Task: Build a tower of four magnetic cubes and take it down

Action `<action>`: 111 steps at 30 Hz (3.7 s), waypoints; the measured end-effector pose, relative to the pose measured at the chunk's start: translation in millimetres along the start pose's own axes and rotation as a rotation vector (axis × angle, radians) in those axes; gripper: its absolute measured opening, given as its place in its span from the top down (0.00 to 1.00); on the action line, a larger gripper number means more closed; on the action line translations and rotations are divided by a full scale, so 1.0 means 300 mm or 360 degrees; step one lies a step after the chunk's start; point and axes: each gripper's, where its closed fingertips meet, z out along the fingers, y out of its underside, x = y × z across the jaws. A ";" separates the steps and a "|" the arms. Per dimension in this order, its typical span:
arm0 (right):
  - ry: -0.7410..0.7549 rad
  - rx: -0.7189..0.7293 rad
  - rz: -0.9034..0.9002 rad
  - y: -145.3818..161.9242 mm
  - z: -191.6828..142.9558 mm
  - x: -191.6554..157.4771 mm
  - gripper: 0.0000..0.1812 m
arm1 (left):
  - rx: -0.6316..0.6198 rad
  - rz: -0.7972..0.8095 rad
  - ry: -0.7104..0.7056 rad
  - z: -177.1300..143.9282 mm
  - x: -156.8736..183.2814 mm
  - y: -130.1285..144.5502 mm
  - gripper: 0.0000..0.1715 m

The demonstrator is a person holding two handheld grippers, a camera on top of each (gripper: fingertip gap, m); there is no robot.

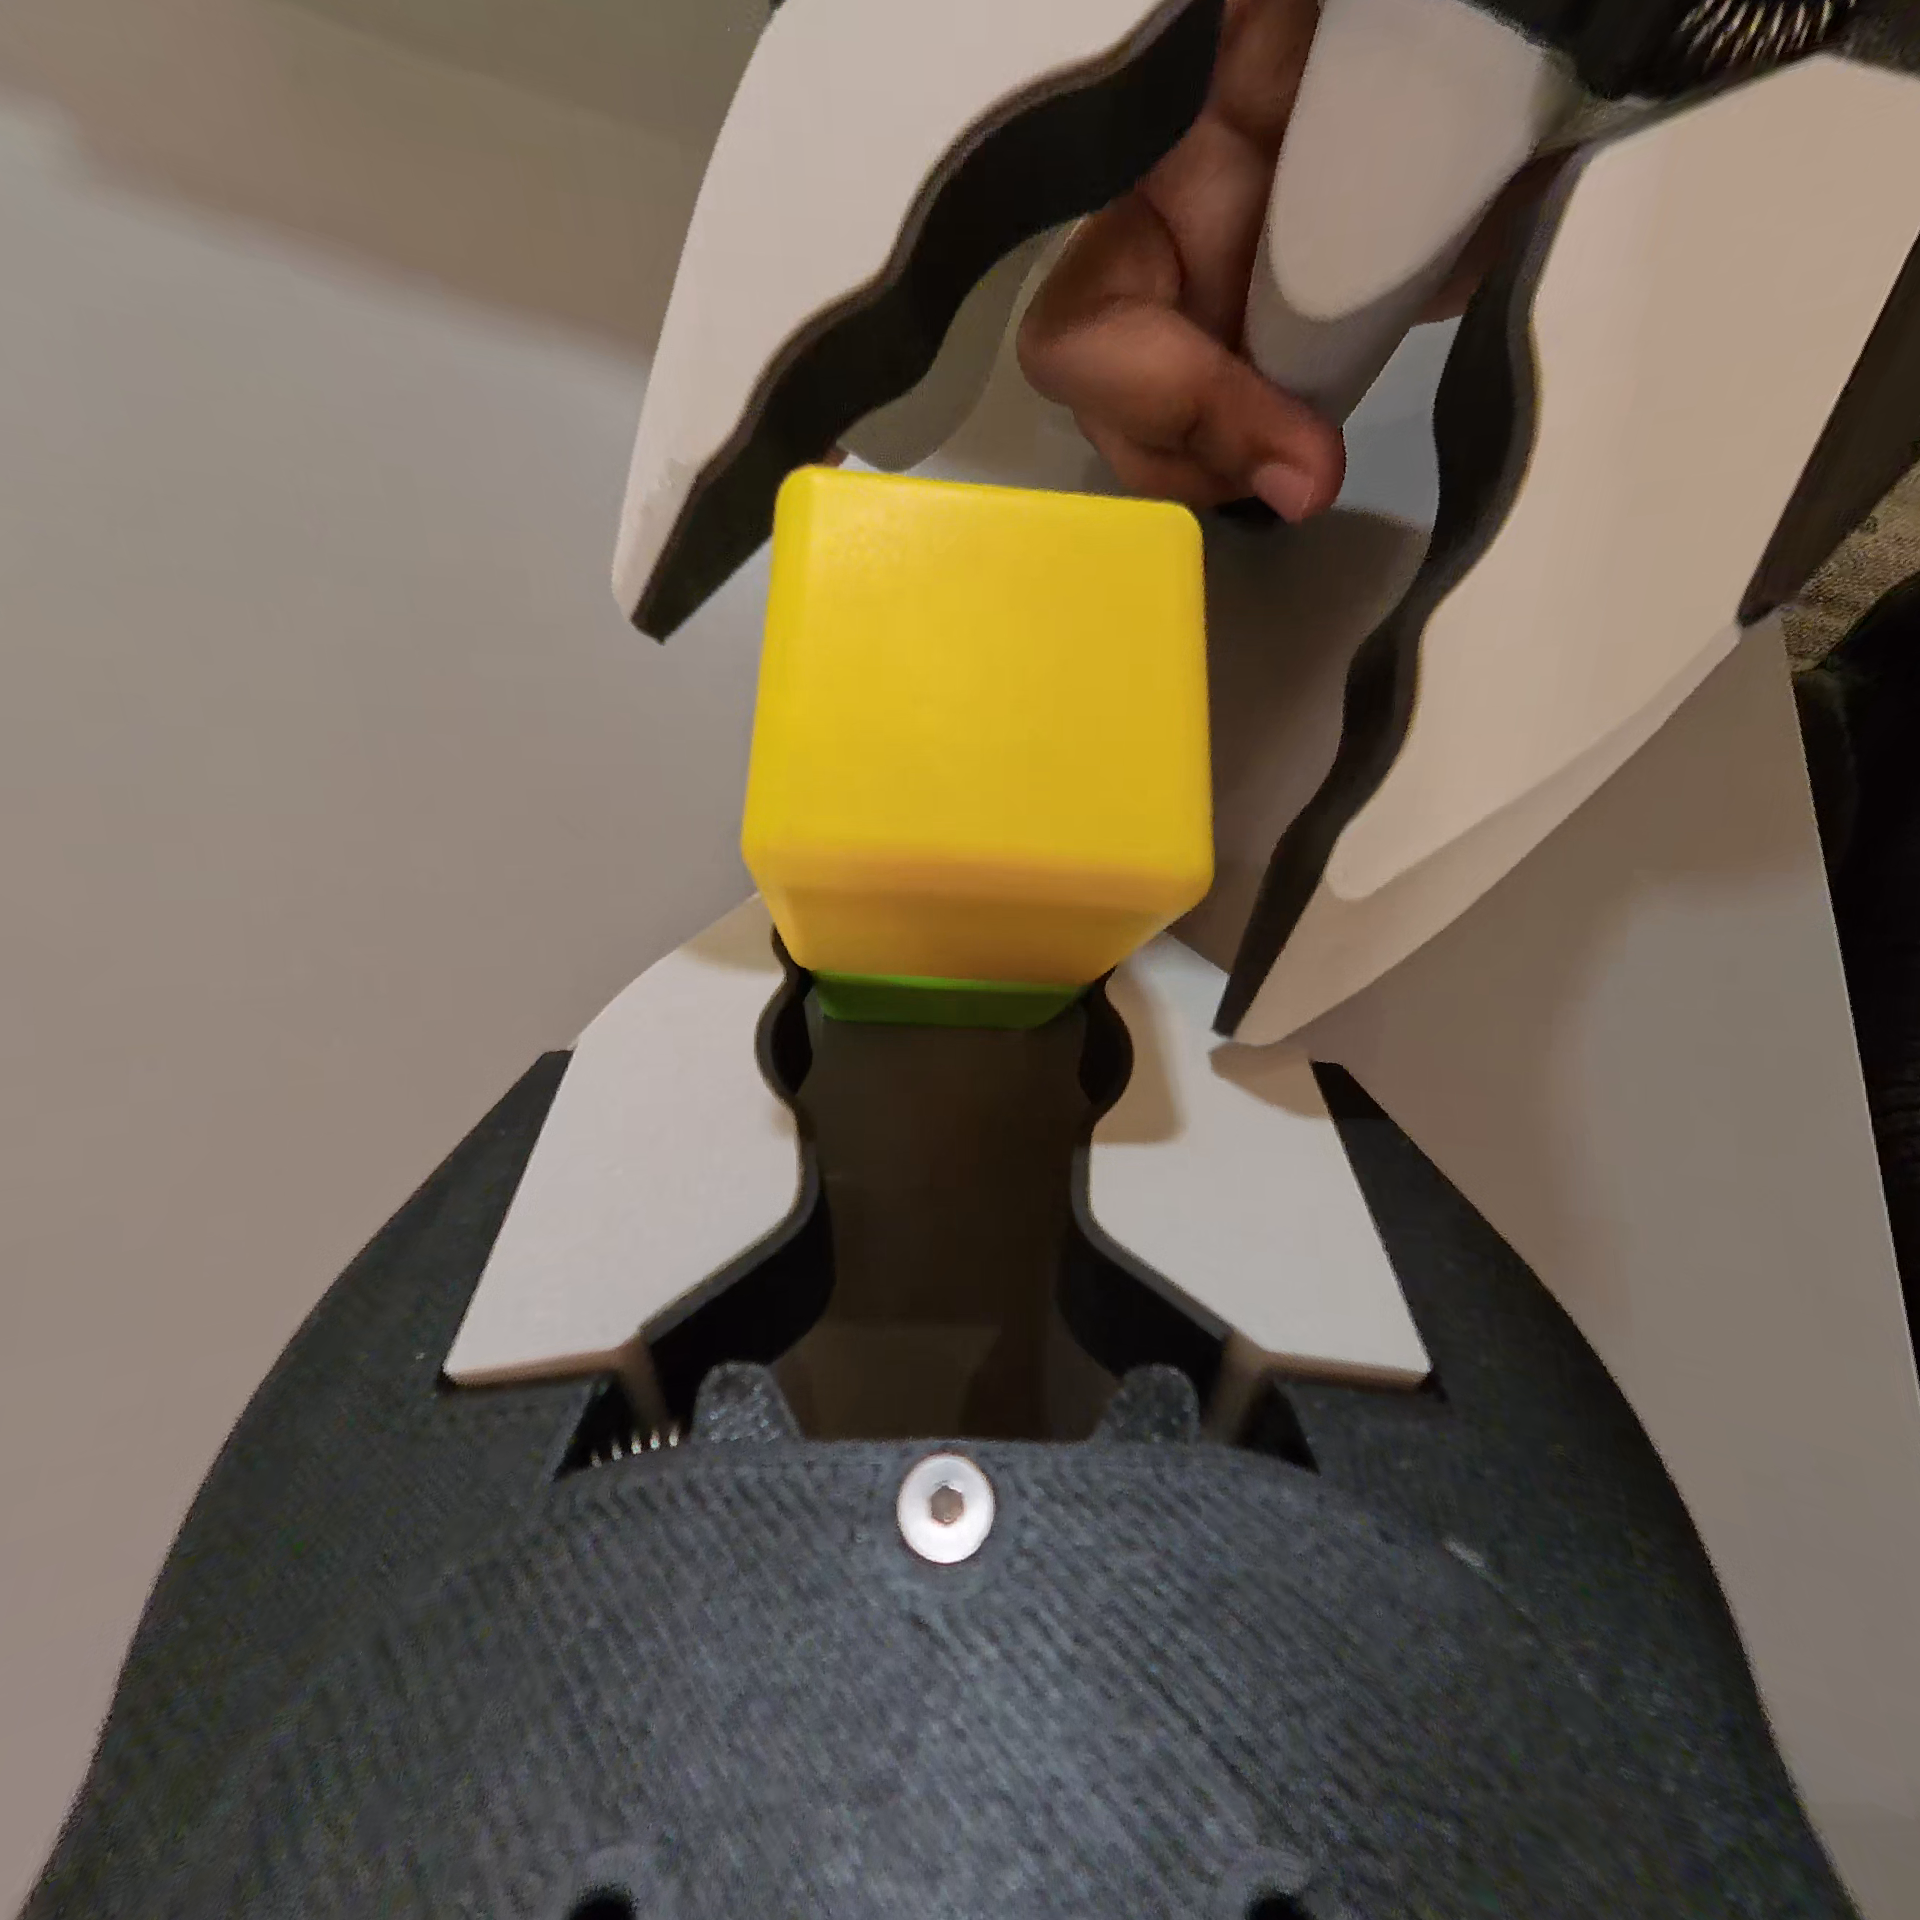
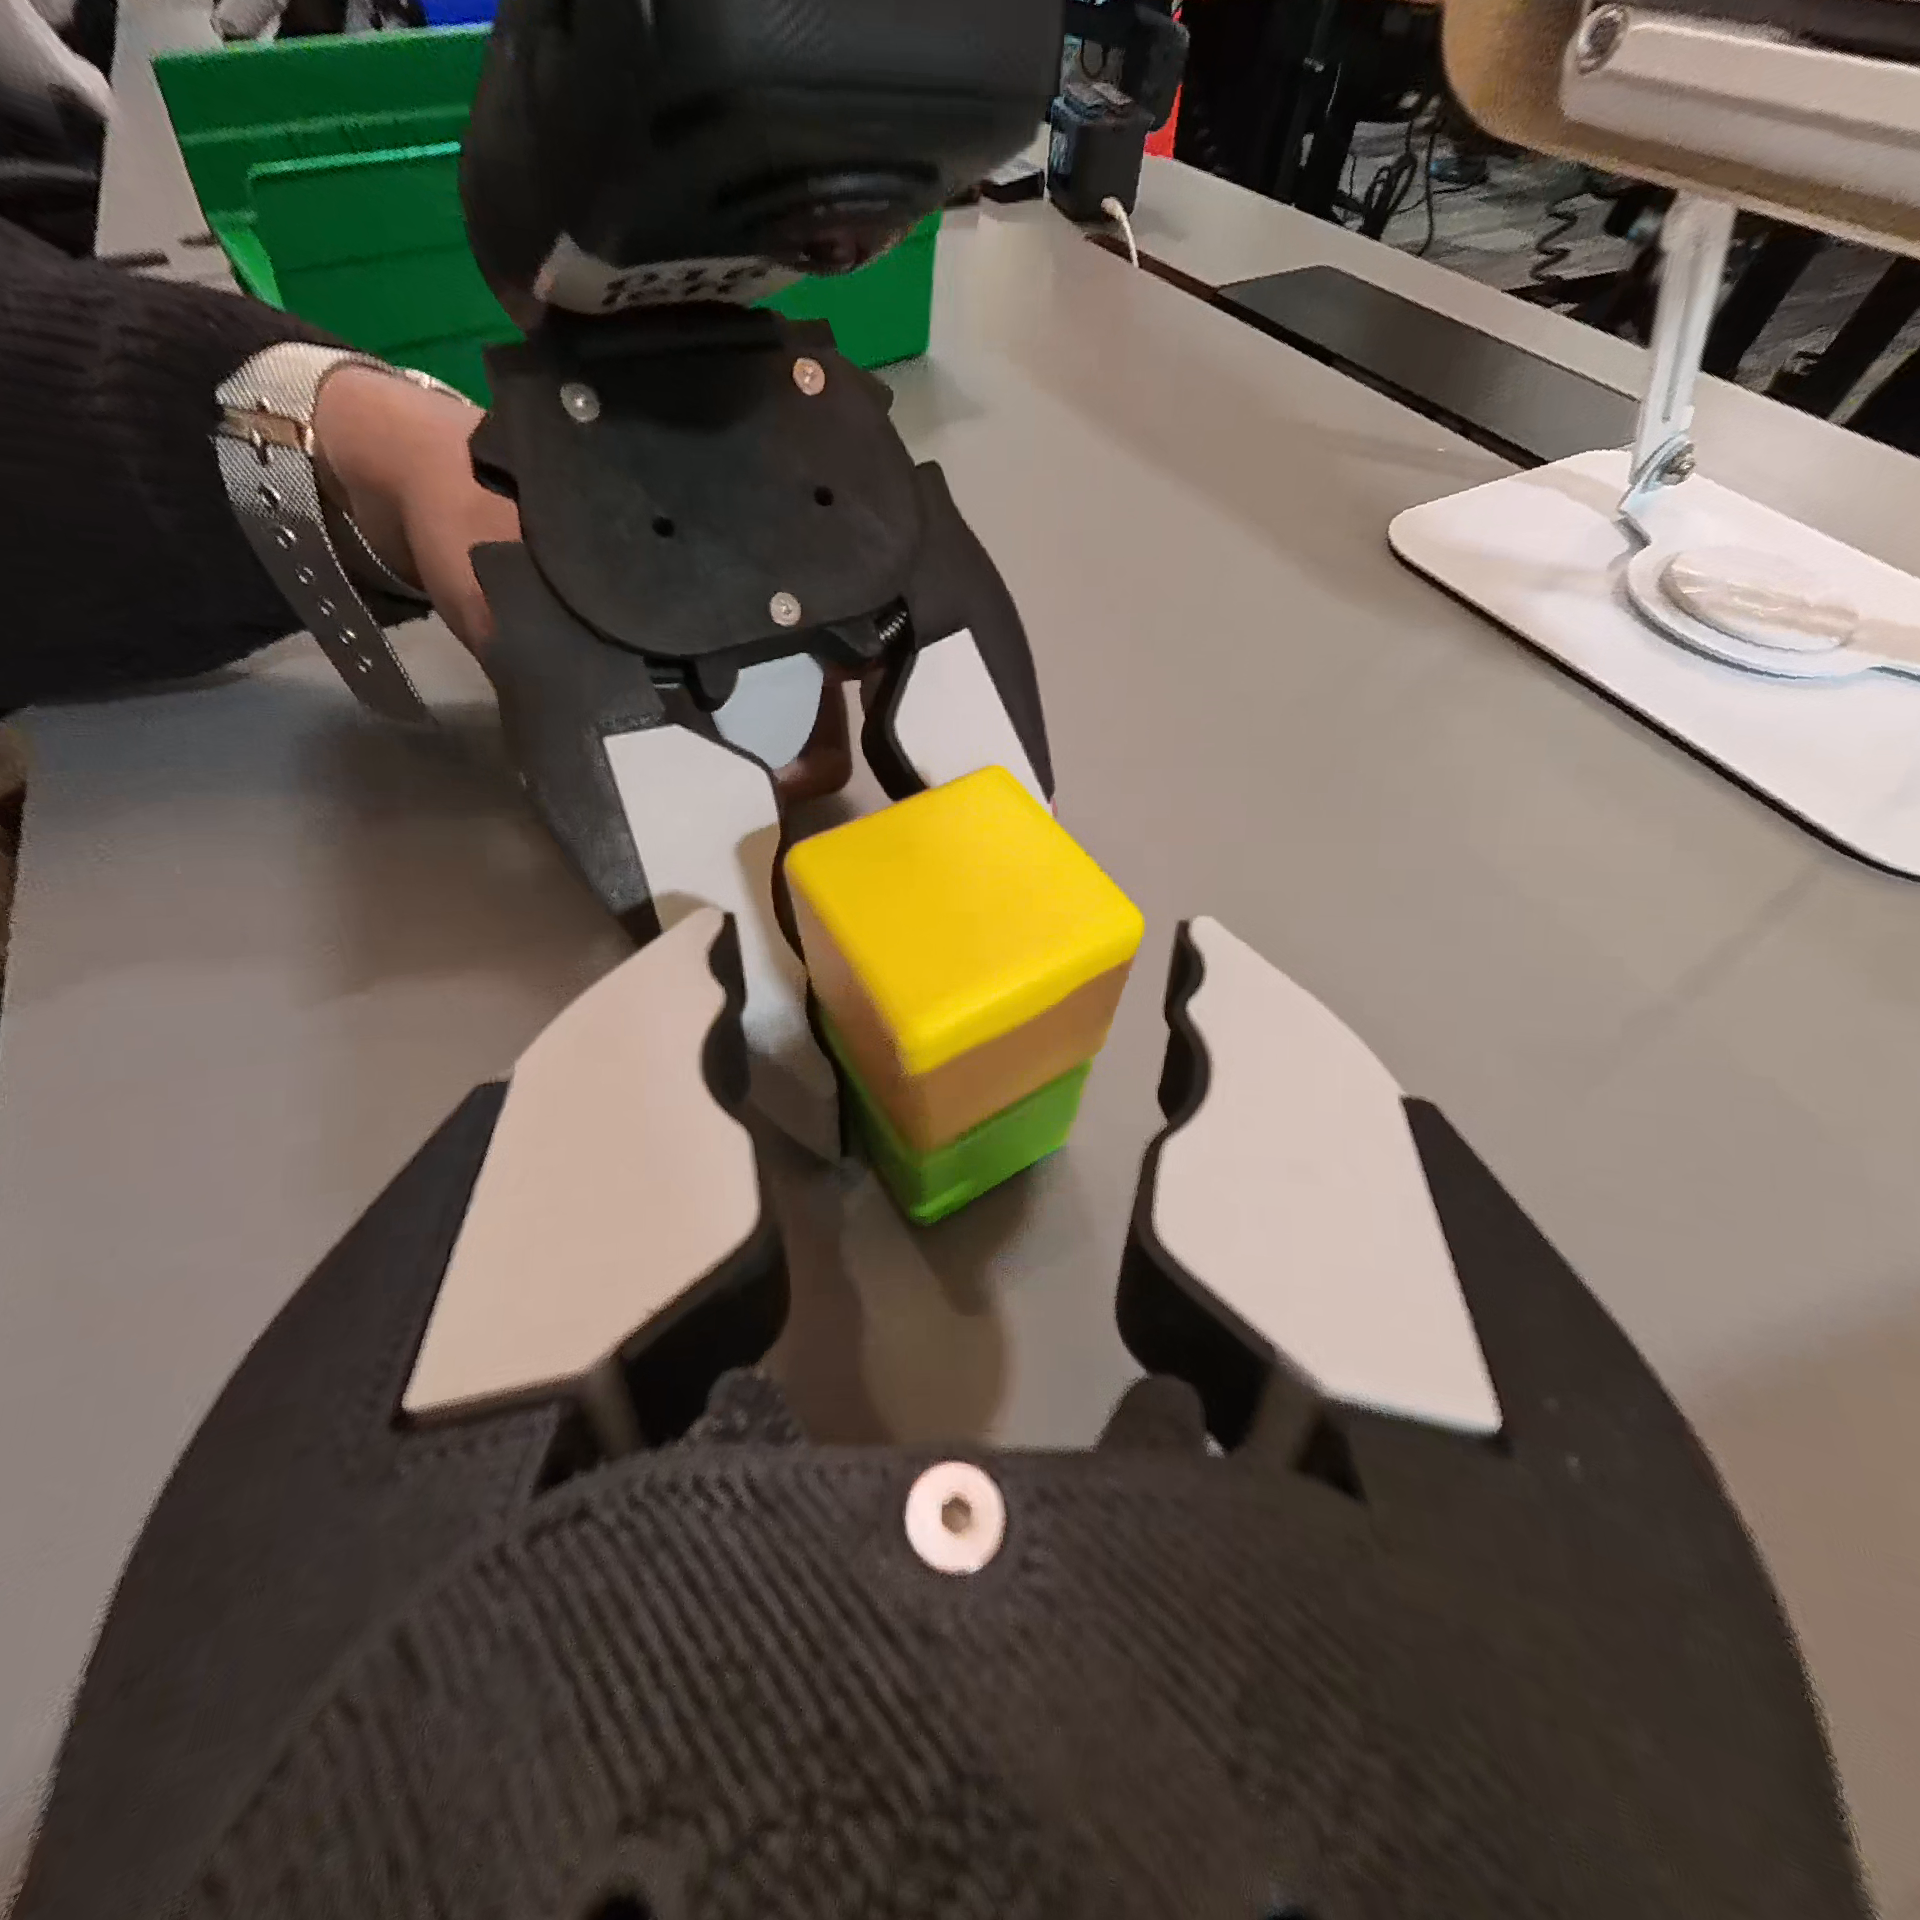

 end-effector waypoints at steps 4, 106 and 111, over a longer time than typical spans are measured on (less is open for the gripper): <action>0.0033 -0.0024 -0.0031 0.005 0.005 0.000 0.64 | -0.0002 0.0011 -0.0002 0.001 0.002 0.001 0.71; 0.0204 -0.0001 0.0083 -0.102 -0.155 -0.012 0.52 | -0.0020 -0.0040 0.0181 -0.013 0.035 0.021 0.65; 0.0238 -0.0091 -0.0017 -0.011 -0.059 -0.035 0.53 | -0.0012 -0.0028 0.0264 -0.038 0.047 0.037 0.64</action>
